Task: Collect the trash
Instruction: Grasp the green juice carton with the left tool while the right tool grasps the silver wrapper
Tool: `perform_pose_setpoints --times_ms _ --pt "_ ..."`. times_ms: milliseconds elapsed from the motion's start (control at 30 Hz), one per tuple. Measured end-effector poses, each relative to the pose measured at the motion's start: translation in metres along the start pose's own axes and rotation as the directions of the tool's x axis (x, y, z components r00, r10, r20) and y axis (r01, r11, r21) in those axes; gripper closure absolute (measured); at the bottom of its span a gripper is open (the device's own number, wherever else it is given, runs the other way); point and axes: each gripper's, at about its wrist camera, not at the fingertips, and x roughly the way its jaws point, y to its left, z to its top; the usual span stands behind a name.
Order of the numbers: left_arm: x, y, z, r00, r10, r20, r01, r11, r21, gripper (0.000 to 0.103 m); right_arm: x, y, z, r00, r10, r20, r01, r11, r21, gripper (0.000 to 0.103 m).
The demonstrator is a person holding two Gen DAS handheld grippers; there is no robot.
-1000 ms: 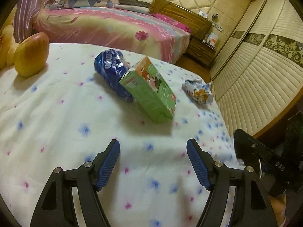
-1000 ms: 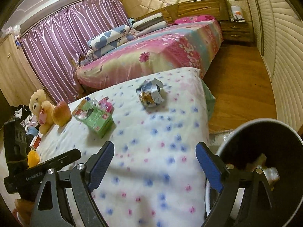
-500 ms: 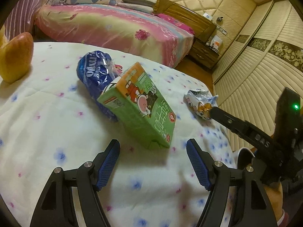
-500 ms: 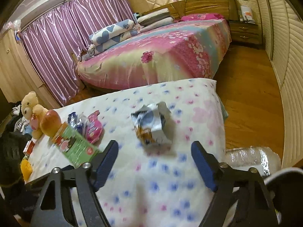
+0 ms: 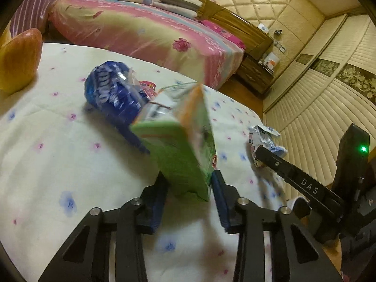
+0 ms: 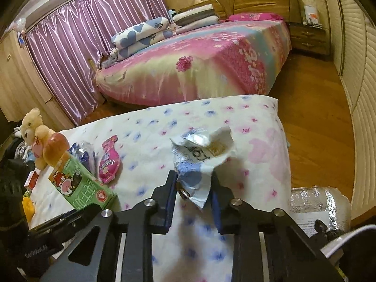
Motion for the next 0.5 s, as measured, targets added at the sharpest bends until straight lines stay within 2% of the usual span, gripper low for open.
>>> perform_pose_setpoints --times_ms 500 --pt "-0.045 -0.007 -0.036 1.0 -0.009 -0.023 0.012 0.986 0.164 0.071 -0.063 0.02 -0.063 0.998 0.055 0.019 -0.055 0.998 0.035 0.079"
